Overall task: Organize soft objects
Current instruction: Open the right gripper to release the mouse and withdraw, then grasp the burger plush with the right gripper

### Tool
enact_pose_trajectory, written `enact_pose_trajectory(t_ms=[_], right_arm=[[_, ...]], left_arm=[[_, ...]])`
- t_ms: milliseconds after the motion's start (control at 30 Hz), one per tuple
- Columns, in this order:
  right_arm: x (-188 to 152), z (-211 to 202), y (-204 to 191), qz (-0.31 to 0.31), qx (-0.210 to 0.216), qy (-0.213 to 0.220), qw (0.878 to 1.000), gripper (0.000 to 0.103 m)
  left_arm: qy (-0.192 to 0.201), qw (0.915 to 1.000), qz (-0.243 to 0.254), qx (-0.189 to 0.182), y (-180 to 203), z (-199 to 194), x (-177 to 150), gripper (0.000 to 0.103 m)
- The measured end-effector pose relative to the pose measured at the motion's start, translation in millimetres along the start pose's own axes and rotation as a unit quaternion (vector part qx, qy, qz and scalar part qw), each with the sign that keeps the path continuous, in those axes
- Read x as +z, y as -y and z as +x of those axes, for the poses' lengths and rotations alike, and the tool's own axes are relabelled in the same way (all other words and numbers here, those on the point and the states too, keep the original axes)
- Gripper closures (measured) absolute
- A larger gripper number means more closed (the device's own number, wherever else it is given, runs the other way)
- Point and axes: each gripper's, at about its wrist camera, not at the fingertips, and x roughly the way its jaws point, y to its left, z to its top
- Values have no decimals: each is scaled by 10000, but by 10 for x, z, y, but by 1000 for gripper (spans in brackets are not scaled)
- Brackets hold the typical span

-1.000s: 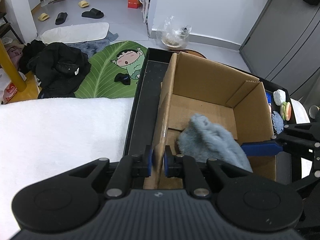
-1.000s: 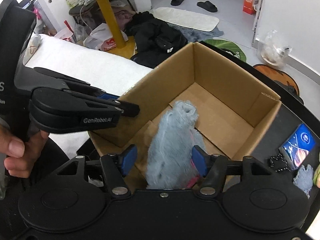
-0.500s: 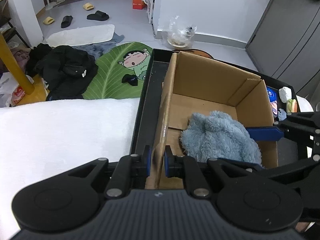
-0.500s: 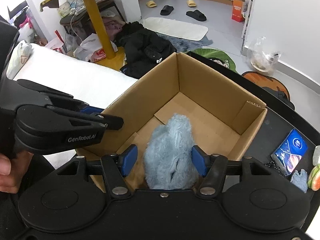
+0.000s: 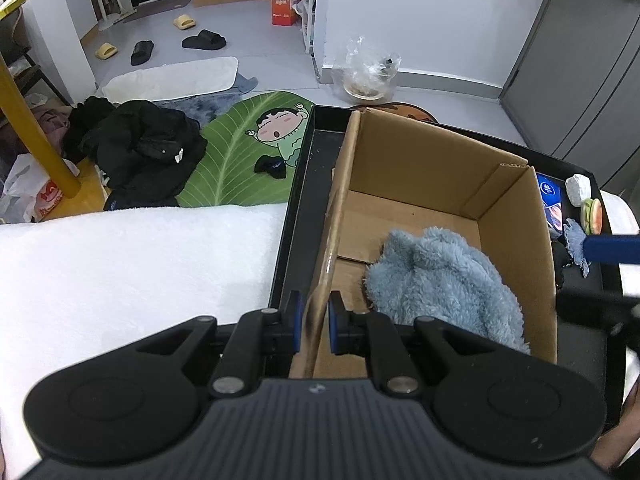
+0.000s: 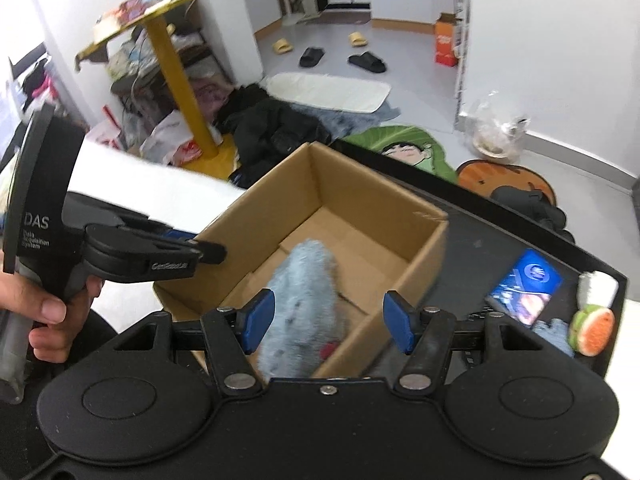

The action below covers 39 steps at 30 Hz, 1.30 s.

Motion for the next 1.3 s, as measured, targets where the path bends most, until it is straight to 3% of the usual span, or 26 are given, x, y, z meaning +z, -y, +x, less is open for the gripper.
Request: enact_pose_trajectory(t_ms=[400, 567, 767, 967, 1067, 1300], right_arm=[[-132, -120, 607, 518, -346, 338, 9975, 38], [-212, -74, 918, 862, -800, 452, 9920, 39], [-363, 25, 1268, 1435, -1502, 675, 9759, 39], [-494, 172, 1589, 1678, -1789, 700, 9669, 39], [-530, 290, 1701, 1544, -2130, 652, 9626, 39], [-586, 479, 1755, 1330, -2317, 453, 9626, 38]], left_arm=[[106, 9997, 179, 110, 117, -115, -2, 86], [161, 9986, 289, 401, 173, -112, -3, 64], [125, 9978, 390, 521, 217, -83, 11, 50], [151, 9965, 463, 681, 284, -77, 30, 48], [228, 9947, 626, 786, 377, -100, 26, 46], [187, 9899, 899, 1076, 526, -25, 40, 43]])
